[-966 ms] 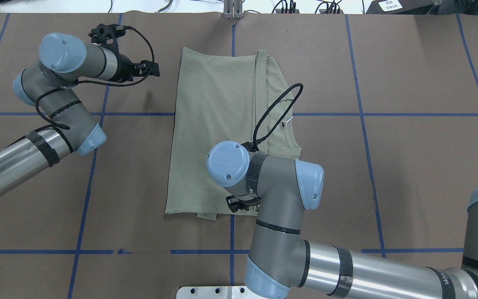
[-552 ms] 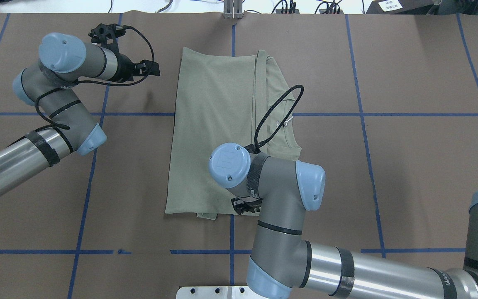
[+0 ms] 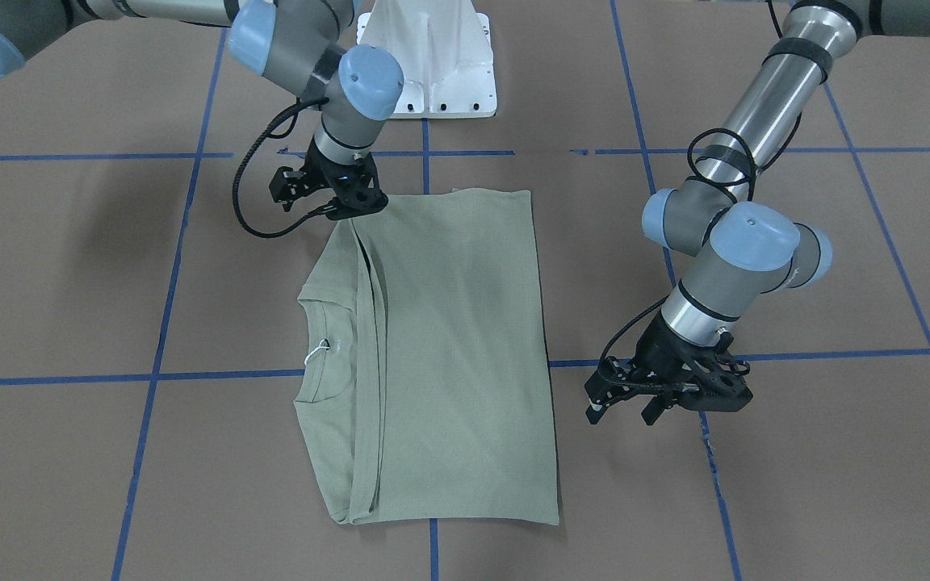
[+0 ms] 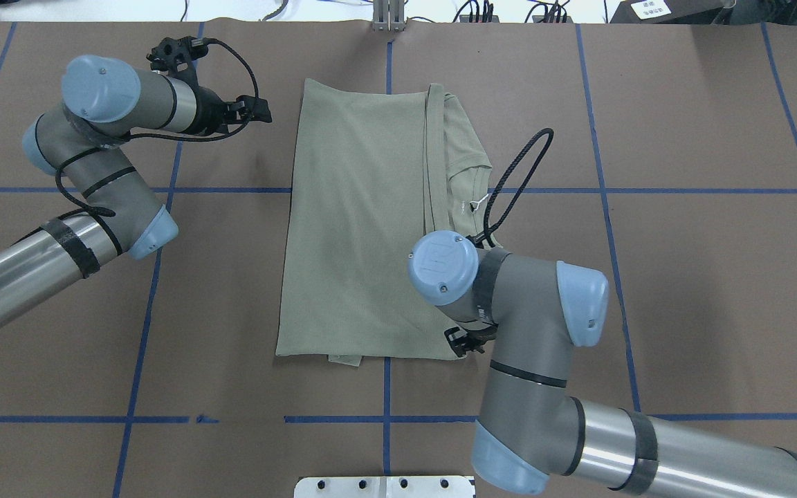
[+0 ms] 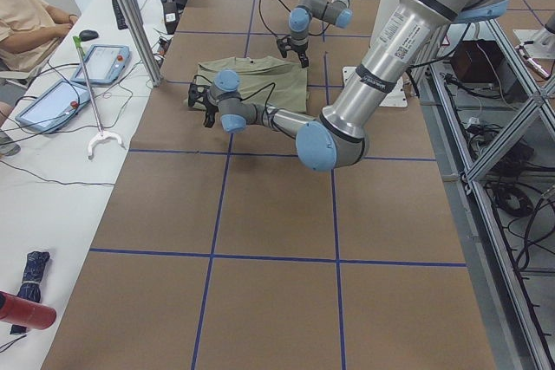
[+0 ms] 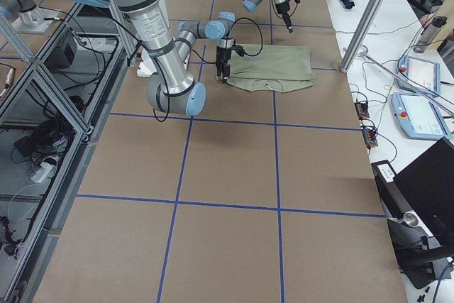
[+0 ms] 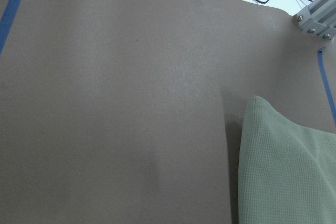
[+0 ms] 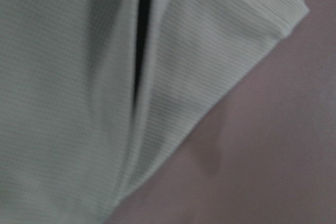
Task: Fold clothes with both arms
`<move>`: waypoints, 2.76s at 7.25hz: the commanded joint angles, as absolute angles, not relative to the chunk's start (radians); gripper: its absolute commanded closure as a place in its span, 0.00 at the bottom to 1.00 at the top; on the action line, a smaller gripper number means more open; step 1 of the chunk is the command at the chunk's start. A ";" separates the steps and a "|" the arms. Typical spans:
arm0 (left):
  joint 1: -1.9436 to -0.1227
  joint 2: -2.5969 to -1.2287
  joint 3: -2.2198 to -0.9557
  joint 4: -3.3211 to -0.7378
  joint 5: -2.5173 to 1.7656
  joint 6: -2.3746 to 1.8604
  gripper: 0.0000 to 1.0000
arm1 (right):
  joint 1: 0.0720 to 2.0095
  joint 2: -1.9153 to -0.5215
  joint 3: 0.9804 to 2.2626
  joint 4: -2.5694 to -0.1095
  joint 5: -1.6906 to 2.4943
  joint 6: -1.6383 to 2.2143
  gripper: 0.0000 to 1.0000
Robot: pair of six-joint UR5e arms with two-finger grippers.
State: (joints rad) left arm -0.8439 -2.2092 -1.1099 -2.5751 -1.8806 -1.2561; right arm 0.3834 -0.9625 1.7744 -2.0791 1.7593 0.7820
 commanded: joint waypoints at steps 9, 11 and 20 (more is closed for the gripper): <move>-0.842 -2.209 -1.132 -2.572 -1.881 -1.272 0.00 | 0.537 -0.785 1.453 -1.730 1.769 0.812 0.00; -0.842 -2.209 -1.140 -2.571 -1.881 -1.272 0.00 | 0.554 -0.808 1.427 -1.730 1.772 0.763 0.00; -0.842 -2.207 -1.161 -2.562 -1.882 -1.272 0.00 | 0.670 -0.711 1.253 -1.511 1.868 0.827 0.00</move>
